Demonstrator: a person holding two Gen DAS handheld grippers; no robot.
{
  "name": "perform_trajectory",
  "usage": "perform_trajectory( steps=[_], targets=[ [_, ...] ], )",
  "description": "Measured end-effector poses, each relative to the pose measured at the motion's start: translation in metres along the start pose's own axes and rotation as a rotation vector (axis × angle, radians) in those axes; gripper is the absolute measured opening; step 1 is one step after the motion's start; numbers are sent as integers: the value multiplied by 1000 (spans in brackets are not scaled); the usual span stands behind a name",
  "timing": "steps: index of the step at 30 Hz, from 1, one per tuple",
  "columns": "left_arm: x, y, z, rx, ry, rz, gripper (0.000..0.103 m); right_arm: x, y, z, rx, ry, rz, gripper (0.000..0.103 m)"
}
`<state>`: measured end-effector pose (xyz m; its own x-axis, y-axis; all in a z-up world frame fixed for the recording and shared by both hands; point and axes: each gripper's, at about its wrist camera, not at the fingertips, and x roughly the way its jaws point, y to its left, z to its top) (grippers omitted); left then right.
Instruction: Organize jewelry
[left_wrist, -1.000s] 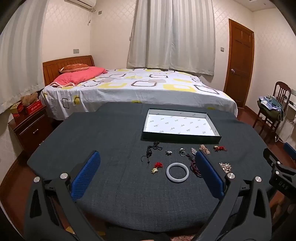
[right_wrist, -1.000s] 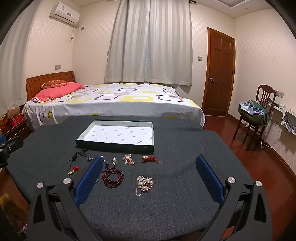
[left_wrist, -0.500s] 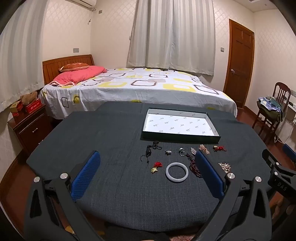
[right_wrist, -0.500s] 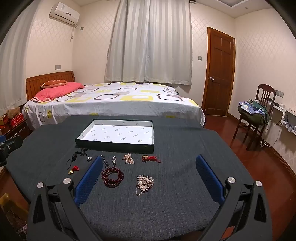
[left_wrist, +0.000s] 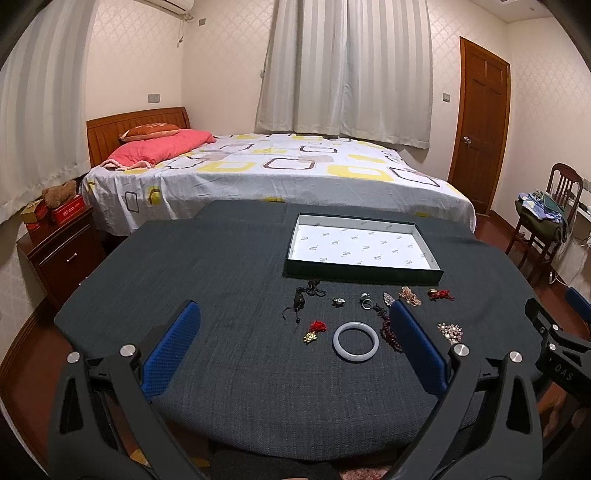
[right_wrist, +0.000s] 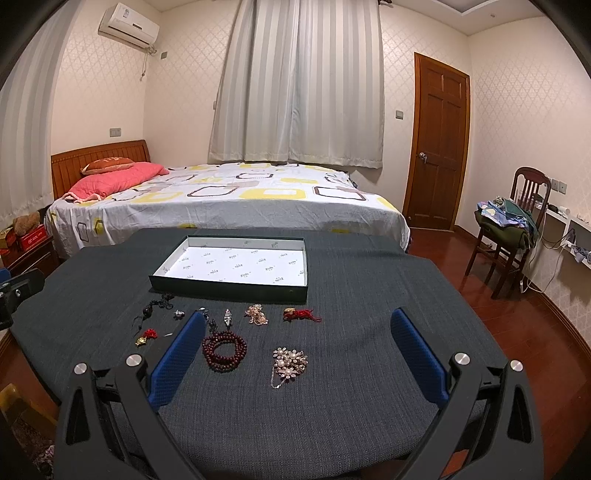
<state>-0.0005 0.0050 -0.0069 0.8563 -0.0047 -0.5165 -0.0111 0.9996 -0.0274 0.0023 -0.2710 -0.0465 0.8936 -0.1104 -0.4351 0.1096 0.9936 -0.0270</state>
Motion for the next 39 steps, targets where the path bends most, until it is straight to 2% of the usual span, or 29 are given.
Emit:
perform_trajectory(
  steps=[39],
  targets=[
    [0,2,0,2,4,1,100,1,1,-2,0,4,0,98]
  ],
)
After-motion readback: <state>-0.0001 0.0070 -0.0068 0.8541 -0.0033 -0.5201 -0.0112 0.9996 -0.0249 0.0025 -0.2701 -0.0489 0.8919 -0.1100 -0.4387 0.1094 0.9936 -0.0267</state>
